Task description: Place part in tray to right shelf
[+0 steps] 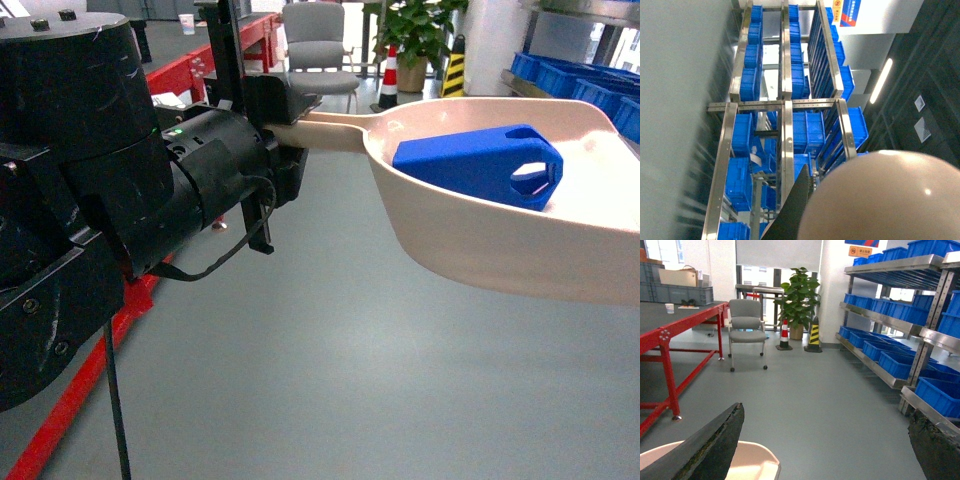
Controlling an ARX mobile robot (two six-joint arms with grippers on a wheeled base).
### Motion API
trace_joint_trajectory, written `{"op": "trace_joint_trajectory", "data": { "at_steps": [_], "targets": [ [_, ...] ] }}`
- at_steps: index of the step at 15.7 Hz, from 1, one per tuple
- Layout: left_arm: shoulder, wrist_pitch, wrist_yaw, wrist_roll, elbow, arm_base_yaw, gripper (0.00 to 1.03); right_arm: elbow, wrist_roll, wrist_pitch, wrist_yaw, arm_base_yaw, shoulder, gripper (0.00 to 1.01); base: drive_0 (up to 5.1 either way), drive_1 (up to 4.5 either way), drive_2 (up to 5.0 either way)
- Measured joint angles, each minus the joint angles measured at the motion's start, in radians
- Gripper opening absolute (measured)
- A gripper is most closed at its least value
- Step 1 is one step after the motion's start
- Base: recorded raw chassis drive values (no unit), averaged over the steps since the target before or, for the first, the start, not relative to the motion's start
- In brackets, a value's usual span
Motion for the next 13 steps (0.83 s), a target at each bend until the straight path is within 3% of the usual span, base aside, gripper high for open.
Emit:
{"op": "trace_joint_trajectory", "data": {
  "at_steps": [13],
  "targets": [
    [0.000,0.002,-0.003,0.003,0.000,-0.001,0.13,0.000,0.000,-0.002,0.000,0.000,0.000,0.98,-0.1,4.27,-4.4]
  ]
}}
